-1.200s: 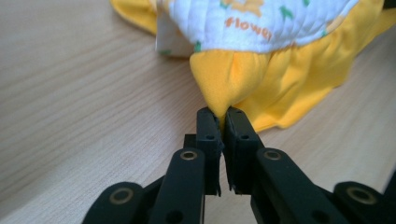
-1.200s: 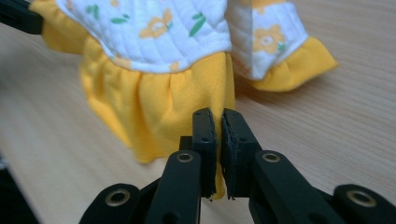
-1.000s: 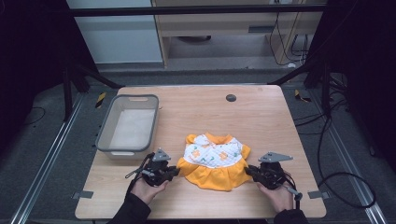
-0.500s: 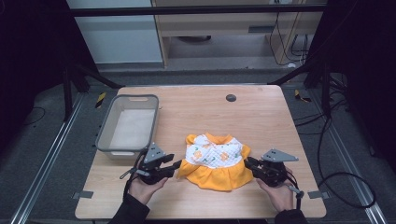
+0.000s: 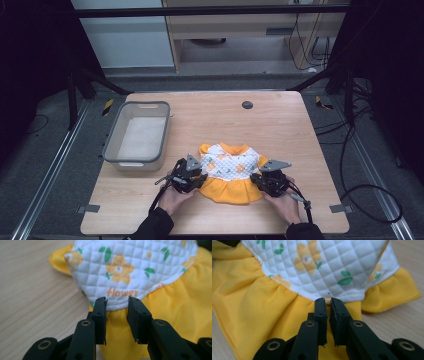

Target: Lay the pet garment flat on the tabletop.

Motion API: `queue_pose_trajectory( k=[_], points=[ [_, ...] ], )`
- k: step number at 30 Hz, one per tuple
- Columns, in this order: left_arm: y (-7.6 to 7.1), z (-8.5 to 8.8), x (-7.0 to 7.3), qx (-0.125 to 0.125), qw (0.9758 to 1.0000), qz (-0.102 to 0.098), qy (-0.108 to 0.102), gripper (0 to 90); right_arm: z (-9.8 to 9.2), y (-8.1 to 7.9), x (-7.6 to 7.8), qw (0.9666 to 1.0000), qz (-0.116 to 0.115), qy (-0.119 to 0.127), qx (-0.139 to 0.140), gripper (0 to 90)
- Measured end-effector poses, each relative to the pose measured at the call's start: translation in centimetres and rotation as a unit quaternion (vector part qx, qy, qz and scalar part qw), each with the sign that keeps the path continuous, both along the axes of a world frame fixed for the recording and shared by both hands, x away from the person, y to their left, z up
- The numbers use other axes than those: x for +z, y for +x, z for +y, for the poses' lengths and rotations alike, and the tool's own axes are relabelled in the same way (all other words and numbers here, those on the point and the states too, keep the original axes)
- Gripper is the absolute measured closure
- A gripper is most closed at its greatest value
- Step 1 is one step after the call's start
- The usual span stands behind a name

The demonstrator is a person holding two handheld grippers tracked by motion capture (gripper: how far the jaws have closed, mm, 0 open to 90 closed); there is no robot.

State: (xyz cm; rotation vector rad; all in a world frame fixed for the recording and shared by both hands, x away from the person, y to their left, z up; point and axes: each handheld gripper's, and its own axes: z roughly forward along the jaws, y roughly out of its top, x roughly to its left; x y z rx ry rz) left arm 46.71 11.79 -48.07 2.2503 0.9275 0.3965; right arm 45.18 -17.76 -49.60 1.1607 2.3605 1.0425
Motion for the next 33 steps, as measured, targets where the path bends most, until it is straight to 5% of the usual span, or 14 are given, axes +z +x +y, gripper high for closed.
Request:
queue_pose_trajectory(
  k=[9, 25, 29, 33],
  points=[
    [-0.9, 0.1, -0.4, -0.021, 0.9995, 0.014, 0.018, 68.3, -0.2, -0.9, 0.0, 0.9997, 0.021, -0.001, 0.015, 84.4],
    [-5.3, 0.1, -0.2, -0.06, 0.9971, 0.027, 0.038, 68.4, -0.8, -4.8, 0.1, 0.9979, 0.044, 0.0, 0.047, 83.9],
    [-5.5, 0.3, 0.3, -0.063, 0.9973, 0.021, 0.032, 65.1, -0.8, -5.0, 0.3, 0.9979, 0.043, 0.001, 0.047, 80.0],
    [-5.4, 1.2, 2.2, -0.057, 0.9984, 0.001, 0.004, 61.6, -1.2, -5.0, 1.3, 0.9987, 0.013, 0.028, 0.042, 78.6]
  ],
)
